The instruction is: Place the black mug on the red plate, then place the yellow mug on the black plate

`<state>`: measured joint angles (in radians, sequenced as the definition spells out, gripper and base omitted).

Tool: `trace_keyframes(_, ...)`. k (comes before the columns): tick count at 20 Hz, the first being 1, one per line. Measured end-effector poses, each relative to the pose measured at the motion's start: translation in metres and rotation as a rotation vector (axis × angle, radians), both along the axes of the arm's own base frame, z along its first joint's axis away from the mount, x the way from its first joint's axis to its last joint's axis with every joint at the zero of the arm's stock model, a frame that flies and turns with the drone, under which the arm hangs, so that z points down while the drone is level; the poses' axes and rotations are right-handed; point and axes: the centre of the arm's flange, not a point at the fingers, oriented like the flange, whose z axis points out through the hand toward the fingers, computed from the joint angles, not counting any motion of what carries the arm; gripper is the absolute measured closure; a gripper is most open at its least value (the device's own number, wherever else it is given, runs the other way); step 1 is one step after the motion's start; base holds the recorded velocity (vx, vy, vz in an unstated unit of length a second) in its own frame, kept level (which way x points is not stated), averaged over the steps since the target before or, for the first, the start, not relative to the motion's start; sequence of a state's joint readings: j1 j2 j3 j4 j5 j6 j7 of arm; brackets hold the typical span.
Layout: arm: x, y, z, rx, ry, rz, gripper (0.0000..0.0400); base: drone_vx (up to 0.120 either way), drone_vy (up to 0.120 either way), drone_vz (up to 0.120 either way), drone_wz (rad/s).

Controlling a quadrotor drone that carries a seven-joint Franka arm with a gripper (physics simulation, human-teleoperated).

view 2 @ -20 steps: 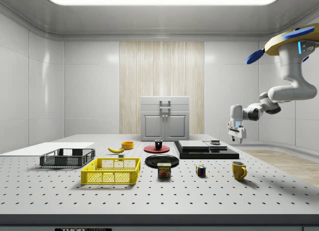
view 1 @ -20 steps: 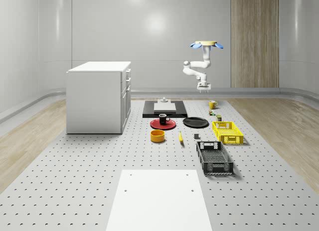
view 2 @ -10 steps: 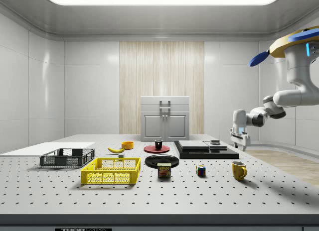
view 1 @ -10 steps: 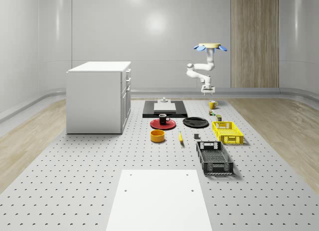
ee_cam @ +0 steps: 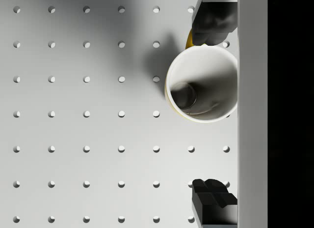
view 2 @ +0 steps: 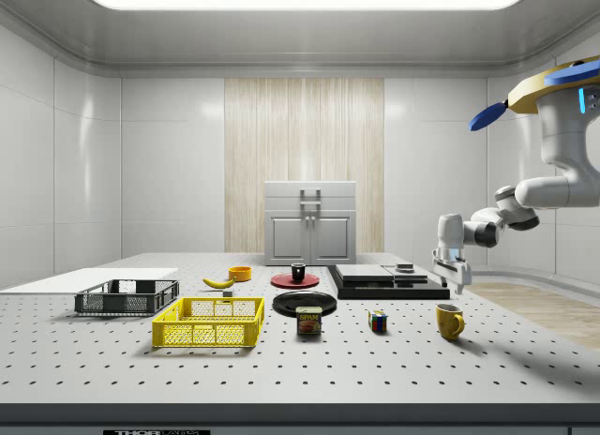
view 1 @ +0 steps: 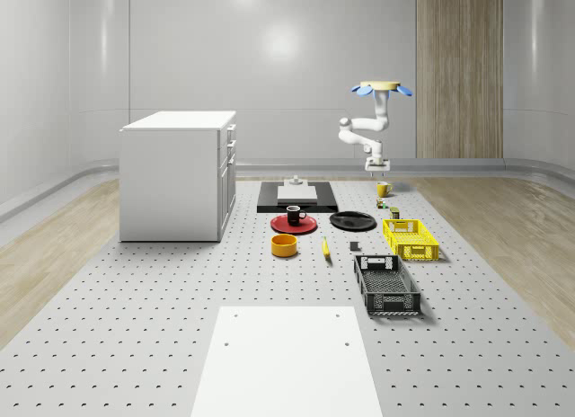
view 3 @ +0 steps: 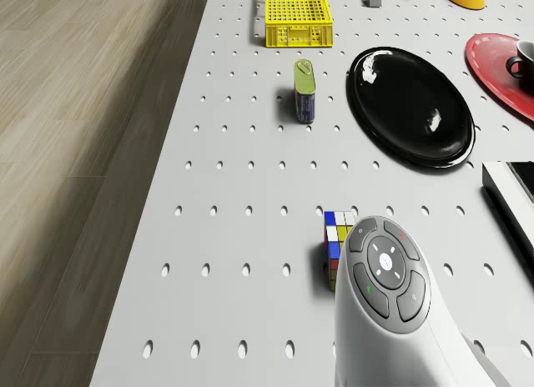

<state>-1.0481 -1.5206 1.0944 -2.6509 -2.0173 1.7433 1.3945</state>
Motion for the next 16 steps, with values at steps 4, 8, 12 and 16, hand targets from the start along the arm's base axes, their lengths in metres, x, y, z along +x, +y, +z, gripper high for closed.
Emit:
trace_keyframes(4,0.0000,0.0000,0.0000,0.000,0.000,0.000,0.0000,0.090,0.000,-0.120,0.000)
trace_keyframes(8,0.0000,0.0000,0.0000,0.000,0.000,0.000,0.0000,0.030,-0.030,-0.110,0.000)
trace_keyframes(12,0.0000,0.0000,0.0000,0.000,0.000,0.000,0.0000,0.000,0.000,0.000,0.000)
trace_keyframes(16,0.0000,0.0000,0.0066,0.000,0.000,0.000,0.0000,0.000,0.000,0.000,0.000)
